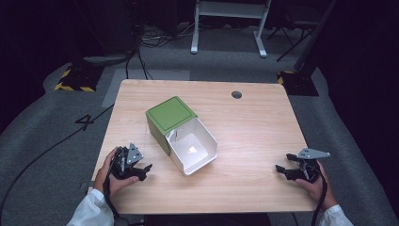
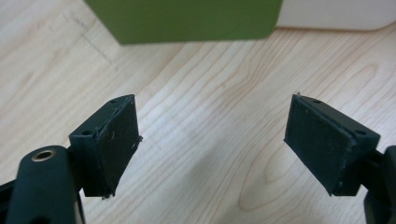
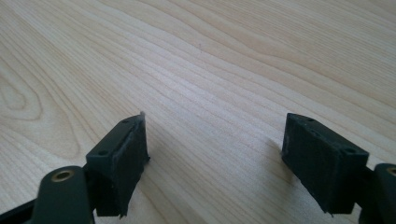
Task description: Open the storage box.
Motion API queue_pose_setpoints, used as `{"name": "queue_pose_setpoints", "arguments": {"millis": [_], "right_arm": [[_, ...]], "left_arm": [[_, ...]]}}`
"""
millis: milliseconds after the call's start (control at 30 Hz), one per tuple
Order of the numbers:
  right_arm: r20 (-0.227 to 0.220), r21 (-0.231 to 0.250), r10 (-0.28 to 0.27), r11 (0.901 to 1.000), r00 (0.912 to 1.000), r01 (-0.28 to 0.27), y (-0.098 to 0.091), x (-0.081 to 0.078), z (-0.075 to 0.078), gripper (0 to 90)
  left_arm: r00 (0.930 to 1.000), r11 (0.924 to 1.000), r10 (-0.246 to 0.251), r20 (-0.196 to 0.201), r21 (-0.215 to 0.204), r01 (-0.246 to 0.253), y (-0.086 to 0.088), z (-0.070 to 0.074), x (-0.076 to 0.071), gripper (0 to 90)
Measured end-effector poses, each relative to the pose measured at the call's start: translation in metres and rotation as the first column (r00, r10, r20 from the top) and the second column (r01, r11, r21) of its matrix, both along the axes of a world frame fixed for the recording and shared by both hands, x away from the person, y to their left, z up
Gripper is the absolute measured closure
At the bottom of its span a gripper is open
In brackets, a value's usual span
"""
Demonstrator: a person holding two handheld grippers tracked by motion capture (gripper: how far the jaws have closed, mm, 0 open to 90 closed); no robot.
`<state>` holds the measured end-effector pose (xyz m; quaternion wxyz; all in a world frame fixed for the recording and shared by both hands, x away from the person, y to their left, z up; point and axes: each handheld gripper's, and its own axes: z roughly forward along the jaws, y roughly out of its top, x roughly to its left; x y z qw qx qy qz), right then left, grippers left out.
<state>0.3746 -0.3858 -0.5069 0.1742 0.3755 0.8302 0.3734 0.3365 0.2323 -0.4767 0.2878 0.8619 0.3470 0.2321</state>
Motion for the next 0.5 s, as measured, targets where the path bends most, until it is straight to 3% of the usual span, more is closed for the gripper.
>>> {"name": "queue_pose_setpoints", "arguments": {"millis": [233, 433, 500], "right_arm": [[0.000, 0.001, 0.000, 1.0000, 1.0000, 0.000, 0.000, 0.000, 0.000, 22.4], [0.000, 0.000, 0.002, 1.0000, 1.0000, -0.002, 0.000, 0.000, 0.000, 22.4], [0.000, 0.000, 0.002, 1.0000, 1.0000, -0.002, 0.000, 0.000, 0.000, 22.4]], "left_arm": [[0.9986, 0.9970, 0.030, -0.045, -0.070, -0.033, 0.014, -0.010, 0.001, 17.7], [0.9950, 0.9949, 0.058, -0.081, -0.077, -0.064, 0.025, -0.023, 0.000, 17.4], [0.9935, 0.9894, 0.068, -0.091, -0.122, -0.079, 0.031, -0.026, 0.000, 17.0]]}}
